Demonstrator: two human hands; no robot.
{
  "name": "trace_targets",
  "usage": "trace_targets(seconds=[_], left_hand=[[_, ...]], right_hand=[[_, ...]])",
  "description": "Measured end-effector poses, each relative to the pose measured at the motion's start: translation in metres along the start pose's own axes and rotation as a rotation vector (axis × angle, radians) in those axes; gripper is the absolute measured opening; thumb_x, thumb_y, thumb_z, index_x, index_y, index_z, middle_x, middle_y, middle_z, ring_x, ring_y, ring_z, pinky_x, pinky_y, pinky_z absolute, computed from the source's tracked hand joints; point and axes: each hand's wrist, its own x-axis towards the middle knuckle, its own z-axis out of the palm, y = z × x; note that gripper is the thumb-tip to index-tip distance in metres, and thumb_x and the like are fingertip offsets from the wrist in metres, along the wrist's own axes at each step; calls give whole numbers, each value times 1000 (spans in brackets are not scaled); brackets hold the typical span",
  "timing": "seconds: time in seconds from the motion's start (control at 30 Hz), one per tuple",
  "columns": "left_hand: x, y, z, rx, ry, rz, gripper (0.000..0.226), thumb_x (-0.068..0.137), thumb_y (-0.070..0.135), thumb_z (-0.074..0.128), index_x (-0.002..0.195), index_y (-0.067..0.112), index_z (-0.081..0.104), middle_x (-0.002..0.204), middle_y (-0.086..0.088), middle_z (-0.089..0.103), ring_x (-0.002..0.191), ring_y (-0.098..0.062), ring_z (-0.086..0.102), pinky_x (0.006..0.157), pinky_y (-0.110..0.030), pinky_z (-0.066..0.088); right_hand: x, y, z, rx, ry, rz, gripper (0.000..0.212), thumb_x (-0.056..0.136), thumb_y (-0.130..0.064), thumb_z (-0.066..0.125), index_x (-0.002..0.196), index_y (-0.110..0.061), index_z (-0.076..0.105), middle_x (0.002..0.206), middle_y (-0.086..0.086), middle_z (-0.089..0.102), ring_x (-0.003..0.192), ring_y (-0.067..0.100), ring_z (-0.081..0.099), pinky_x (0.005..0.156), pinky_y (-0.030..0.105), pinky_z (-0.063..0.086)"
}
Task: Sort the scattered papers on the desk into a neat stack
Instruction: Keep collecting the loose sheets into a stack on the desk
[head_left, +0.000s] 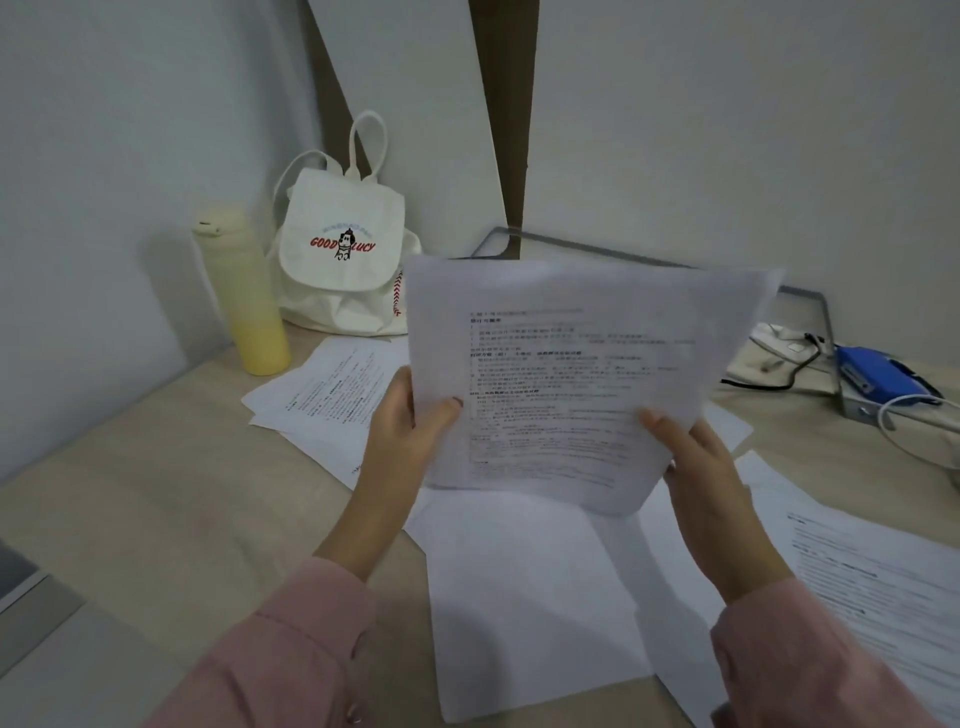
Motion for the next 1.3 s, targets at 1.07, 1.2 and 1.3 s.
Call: trace_targets(seconds=[1.07, 1.2, 1.3], left_hand=[[-79, -5, 136, -27, -269, -290, 45, 92, 7, 45, 123, 40, 41, 112, 19, 59, 102, -1, 59, 74, -12, 52], [-97, -19, 179, -35, -428, -346, 51, 92, 2, 43, 103, 51, 44, 108, 24, 60, 102, 1, 60, 83, -18, 51], [-108, -33, 206, -13, -509, -374, 47, 92, 3, 44, 101, 50, 44, 108, 24, 59, 103, 0, 59, 81, -13, 49]], right_hand=[[-73, -4, -143, -351, 406, 282, 26, 92, -6, 47, 114, -12, 59, 91, 6, 68, 75, 22, 63, 64, 32, 47], [-94, 0, -189, -422, 531, 342, 32, 90, 2, 45, 118, -12, 55, 79, 0, 59, 59, 12, 56, 51, 23, 39], [-106, 8, -221, -488, 596, 401, 41, 88, 5, 47, 126, -8, 49, 78, 2, 58, 66, 16, 54, 59, 29, 41]])
